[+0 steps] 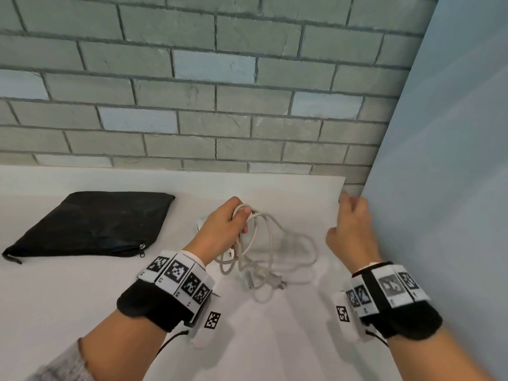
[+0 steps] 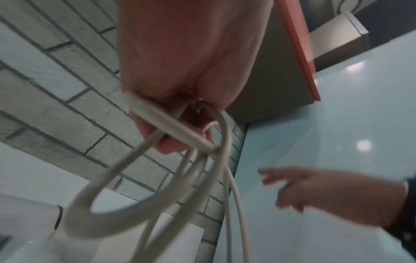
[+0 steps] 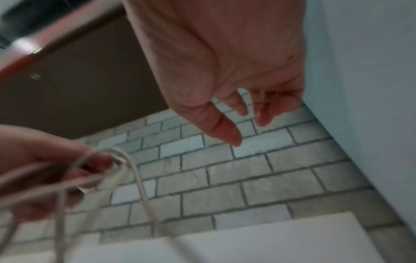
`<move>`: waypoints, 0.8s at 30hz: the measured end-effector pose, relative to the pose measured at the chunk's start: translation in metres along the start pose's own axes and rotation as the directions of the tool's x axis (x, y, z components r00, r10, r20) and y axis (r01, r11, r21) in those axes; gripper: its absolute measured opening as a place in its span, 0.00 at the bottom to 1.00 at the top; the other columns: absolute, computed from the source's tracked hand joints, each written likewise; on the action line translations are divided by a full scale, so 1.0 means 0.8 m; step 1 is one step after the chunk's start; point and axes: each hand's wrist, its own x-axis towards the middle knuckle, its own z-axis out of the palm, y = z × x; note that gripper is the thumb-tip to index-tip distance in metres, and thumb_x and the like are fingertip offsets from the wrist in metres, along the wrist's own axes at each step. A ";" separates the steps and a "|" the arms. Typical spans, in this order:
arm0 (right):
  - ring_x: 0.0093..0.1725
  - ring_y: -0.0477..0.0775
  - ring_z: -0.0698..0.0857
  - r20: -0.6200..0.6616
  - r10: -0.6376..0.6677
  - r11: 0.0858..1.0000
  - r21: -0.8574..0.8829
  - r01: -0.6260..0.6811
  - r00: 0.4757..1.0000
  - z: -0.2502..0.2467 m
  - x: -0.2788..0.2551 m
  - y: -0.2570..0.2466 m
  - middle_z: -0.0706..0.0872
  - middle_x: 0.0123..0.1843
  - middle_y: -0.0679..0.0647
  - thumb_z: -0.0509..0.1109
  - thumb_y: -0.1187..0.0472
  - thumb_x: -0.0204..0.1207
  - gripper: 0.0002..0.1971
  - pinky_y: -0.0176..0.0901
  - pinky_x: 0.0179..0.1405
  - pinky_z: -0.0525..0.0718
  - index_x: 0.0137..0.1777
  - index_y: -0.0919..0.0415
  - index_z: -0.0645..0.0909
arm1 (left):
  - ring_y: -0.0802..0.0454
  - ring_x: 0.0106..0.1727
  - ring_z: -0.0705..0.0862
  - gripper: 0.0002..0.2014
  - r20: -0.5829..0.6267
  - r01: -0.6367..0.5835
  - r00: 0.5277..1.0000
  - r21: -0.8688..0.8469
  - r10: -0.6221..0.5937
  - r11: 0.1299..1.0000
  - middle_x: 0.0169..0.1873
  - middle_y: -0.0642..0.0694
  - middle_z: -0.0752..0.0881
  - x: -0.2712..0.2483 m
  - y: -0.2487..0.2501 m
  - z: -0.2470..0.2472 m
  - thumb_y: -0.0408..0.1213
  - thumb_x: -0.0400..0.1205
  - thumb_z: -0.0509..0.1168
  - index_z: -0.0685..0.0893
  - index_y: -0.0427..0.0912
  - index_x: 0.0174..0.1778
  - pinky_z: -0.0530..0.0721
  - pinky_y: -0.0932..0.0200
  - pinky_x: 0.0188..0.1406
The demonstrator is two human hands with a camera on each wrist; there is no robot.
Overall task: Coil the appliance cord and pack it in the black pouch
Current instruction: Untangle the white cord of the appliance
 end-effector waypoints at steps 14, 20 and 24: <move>0.29 0.49 0.81 -0.125 -0.533 0.772 0.334 0.541 0.837 -0.011 -0.011 -0.071 0.81 0.38 0.55 0.60 0.61 0.79 0.09 0.48 0.35 0.80 0.46 0.63 0.80 | 0.54 0.39 0.75 0.11 0.002 -0.003 1.000 0.041 0.003 0.999 0.38 0.50 0.75 0.000 0.002 0.004 0.42 0.84 0.55 0.73 0.47 0.35 0.72 0.57 0.45; 0.19 0.41 0.78 -0.280 -0.039 0.338 0.900 0.277 0.959 -0.074 0.010 -0.063 0.77 0.33 0.54 0.57 0.67 0.82 0.10 0.33 0.19 0.78 0.40 0.58 0.73 | 0.49 0.41 0.72 0.14 -0.019 0.145 0.989 0.033 -0.144 0.989 0.41 0.43 0.73 0.010 -0.021 -0.005 0.41 0.84 0.55 0.71 0.50 0.30 0.69 0.57 0.40; 0.19 0.42 0.80 -0.373 0.098 0.219 0.912 0.346 0.922 -0.090 0.020 -0.049 0.77 0.34 0.55 0.55 0.67 0.82 0.10 0.35 0.20 0.80 0.40 0.58 0.71 | 0.40 0.47 0.76 0.13 -0.058 0.203 0.979 0.162 -0.196 0.966 0.46 0.40 0.71 0.013 -0.037 -0.013 0.45 0.81 0.60 0.77 0.56 0.29 0.78 0.52 0.50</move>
